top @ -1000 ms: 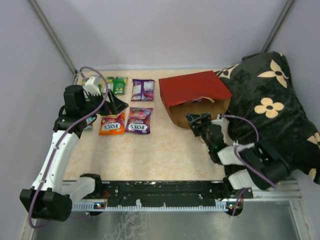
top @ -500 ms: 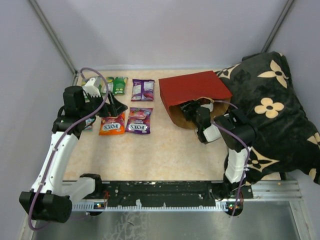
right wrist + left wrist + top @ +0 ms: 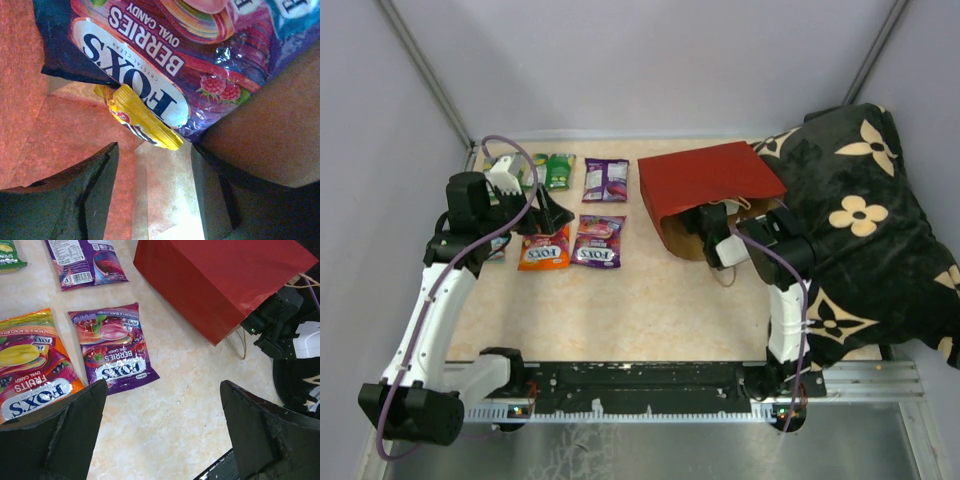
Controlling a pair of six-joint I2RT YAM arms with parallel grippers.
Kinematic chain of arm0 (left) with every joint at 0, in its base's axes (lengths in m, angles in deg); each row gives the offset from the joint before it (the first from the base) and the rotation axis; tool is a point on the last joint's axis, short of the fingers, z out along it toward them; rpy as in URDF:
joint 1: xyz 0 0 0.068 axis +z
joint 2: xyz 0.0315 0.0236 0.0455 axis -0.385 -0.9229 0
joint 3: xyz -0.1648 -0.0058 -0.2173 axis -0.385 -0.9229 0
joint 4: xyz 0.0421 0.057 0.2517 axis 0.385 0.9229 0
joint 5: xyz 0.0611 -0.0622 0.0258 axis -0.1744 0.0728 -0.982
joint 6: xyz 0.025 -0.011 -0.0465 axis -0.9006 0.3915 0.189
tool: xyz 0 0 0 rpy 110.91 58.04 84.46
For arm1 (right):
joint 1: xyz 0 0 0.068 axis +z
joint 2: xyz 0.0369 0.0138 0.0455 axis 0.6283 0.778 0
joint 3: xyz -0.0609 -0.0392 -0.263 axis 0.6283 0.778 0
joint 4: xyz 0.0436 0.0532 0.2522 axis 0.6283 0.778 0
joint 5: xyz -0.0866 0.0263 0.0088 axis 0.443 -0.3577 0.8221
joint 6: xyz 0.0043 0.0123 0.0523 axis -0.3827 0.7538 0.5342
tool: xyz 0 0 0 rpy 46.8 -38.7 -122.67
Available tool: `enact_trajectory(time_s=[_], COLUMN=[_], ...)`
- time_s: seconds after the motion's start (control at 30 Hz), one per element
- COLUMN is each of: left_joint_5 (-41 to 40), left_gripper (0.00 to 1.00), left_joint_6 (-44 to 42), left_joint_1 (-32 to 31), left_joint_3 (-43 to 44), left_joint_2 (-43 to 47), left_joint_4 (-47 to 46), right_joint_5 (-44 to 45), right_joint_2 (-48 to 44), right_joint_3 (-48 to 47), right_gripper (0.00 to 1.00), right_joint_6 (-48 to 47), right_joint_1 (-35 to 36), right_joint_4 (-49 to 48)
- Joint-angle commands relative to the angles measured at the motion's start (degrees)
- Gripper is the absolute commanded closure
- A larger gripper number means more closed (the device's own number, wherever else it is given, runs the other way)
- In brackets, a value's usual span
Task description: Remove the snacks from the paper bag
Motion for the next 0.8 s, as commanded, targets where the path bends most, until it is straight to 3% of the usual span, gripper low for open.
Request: enact_trajectory(time_s=[0.0, 0.13, 0.37, 0.5, 0.77], left_joint_5=[-0.4, -0.5, -0.3, -0.1, -0.7], left_gripper=[0.00, 0.00, 0.00, 0.00, 0.00], left_joint_6=[-1.5, -1.5, -1.3, -1.4, -1.6], left_joint_1=[0.3, 0.3, 0.3, 0.4, 0.3], left_joint_3=[2.3, 2.5, 2.4, 2.3, 2.3], left_joint_2=[0.5, 0.5, 0.4, 0.5, 1.1], left_joint_4=[1.1, 1.3, 1.4, 1.7, 2.6], right_joint_5=[2.7, 1.8, -0.6, -0.4, -0.7], right_joint_2=[2.7, 4.0, 2.7, 1.7, -2.4], right_joint_3=[-3.4, -5.1, -5.7, -4.7, -2.7], right_gripper=[0.39, 0.47, 0.85, 1.00, 1.00], right_joint_6=[-2.6, -3.6, -6.0, -6.8, -7.9], right_joint_1=[-0.5, -0.5, -0.5, -0.5, -0.5], right_joint_4=[1.8, -0.6, -2.6, -3.6, -4.3])
